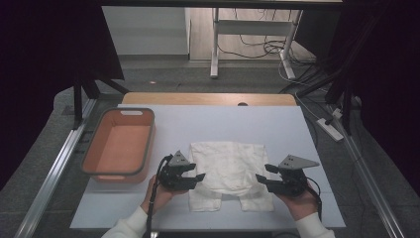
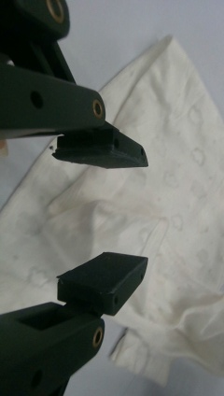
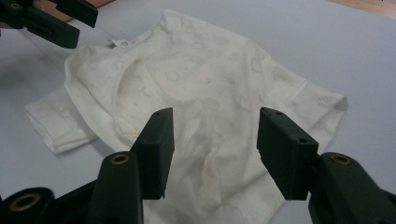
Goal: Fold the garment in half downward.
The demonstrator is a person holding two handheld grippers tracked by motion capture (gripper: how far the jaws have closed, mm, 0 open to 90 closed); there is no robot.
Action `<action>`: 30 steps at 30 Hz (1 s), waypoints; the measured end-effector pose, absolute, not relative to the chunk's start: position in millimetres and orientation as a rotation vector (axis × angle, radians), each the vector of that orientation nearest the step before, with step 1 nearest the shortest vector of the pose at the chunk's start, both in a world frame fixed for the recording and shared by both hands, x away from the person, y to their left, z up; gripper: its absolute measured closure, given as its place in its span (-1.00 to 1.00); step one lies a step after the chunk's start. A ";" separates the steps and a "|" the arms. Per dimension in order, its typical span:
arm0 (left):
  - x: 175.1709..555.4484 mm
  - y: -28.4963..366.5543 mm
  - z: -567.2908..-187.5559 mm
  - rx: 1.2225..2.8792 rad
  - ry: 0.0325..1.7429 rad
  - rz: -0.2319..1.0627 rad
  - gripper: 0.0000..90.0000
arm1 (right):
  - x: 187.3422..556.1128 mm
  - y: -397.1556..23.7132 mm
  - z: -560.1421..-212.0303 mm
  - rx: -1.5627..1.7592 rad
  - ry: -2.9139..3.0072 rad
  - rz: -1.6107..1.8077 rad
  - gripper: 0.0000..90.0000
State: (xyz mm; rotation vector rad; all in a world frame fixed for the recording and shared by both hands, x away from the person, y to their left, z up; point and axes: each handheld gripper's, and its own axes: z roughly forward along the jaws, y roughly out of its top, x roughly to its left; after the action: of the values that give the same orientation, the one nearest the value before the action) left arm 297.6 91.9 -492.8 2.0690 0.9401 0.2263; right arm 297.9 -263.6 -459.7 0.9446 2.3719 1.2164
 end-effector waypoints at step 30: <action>296.3 78.8 -508.2 2.191 0.825 0.118 0.92 | 306.9 -248.9 -480.1 0.844 2.582 1.102 0.89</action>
State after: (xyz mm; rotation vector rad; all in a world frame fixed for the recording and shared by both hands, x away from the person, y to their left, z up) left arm 296.3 78.8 -508.2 2.1915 0.8248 0.1178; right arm 306.9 -248.9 -480.1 0.8441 2.5824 1.1023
